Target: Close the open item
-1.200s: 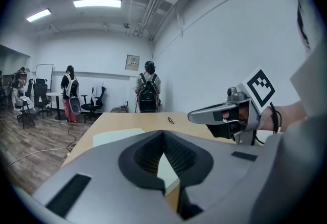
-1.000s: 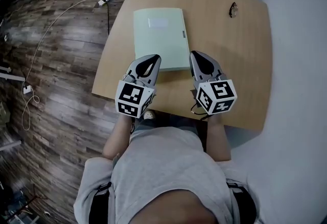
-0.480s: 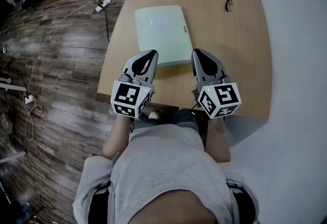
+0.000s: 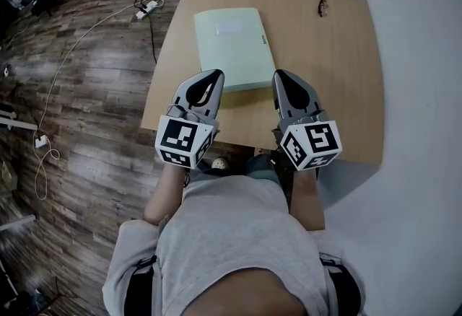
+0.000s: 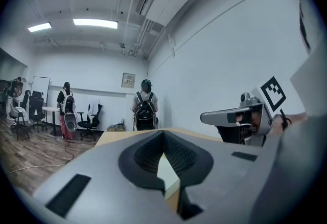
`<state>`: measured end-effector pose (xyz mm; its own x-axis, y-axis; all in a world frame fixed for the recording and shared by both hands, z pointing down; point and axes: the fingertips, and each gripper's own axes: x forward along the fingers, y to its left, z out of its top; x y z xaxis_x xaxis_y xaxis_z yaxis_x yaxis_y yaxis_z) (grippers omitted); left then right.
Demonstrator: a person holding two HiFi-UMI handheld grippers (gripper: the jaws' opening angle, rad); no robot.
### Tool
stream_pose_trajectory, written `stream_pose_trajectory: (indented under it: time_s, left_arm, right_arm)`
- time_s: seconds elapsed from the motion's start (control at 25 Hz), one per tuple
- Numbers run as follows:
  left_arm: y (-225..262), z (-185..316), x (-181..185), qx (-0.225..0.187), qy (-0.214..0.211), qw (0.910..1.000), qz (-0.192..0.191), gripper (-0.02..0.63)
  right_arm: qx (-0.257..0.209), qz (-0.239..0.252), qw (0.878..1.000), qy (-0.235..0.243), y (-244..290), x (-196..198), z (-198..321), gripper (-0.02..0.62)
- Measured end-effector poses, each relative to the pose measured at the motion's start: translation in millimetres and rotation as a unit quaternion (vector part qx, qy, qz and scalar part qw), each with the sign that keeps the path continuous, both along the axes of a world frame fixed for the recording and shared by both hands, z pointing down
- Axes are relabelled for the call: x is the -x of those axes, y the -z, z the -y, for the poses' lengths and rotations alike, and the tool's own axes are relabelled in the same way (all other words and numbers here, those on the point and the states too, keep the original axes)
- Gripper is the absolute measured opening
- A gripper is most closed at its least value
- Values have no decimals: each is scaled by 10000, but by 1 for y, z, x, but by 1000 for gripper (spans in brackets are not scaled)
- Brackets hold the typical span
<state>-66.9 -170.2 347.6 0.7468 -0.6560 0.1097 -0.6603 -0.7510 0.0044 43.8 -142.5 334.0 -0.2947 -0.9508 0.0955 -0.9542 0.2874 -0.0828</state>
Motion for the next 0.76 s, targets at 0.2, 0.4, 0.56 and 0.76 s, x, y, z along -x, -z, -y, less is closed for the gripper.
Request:
stream_pose_trajectory:
  time_s: [0.2,0.4,0.56,0.76]
  left_arm:
    - [6,1,11,-35,106,9999,-124,15]
    - [12,1,17,-86,223,9995,-192,15]
    - [12,-1,21,-85,239,9994,-215,15]
    - [9,1,19,-83,250,9994,-229,15]
  right_arm:
    - [-58,-41,10000,-5,5,6,-2,9]
    - [-85,-65,9999,-37,11,7,-5,9]
    - [-71,-59,9999,-49,10,10,-7,9]
    - [-72,-62,9999,-37,7,9,-5,9]
